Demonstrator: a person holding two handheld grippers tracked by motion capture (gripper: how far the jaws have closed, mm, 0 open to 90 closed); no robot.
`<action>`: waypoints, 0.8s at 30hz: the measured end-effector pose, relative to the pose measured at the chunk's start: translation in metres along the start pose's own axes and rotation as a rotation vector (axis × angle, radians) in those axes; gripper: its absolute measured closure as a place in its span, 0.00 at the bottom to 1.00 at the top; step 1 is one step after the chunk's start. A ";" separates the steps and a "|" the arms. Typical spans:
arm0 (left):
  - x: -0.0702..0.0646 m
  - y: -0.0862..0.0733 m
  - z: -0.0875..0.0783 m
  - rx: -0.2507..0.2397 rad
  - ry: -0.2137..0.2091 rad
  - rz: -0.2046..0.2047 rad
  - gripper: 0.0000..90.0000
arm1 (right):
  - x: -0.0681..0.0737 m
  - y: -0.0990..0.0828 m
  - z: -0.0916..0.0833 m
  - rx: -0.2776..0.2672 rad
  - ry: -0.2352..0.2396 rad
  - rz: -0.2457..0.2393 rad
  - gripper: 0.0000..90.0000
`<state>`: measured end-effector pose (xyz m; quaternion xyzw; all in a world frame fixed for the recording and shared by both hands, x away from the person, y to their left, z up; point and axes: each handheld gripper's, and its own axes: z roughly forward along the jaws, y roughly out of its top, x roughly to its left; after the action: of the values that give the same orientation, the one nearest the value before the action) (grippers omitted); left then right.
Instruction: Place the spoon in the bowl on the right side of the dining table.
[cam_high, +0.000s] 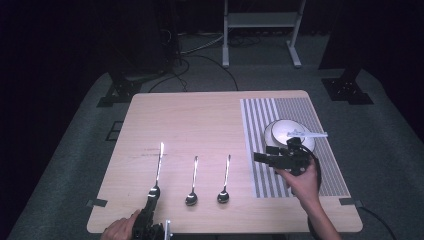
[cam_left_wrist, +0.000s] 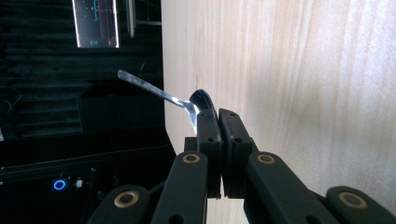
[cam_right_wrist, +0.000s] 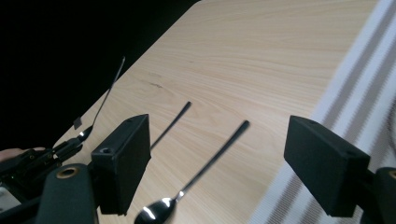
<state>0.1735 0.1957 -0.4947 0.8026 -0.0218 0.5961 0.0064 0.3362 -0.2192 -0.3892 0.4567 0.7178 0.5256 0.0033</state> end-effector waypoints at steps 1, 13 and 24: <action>0.000 0.000 0.000 -0.001 0.003 0.001 0.98 | 0.003 0.003 0.003 0.002 0.000 -0.004 0.24; 0.006 0.002 -0.003 0.003 0.025 -0.002 0.98 | 0.035 0.032 0.048 0.029 0.028 -0.039 0.24; 0.012 0.009 -0.008 -0.017 0.045 -0.001 0.98 | 0.060 0.049 0.083 0.054 0.052 -0.057 0.24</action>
<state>0.1686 0.1867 -0.4806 0.7888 -0.0264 0.6139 0.0142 0.3737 -0.1157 -0.3612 0.4223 0.7443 0.5173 -0.0126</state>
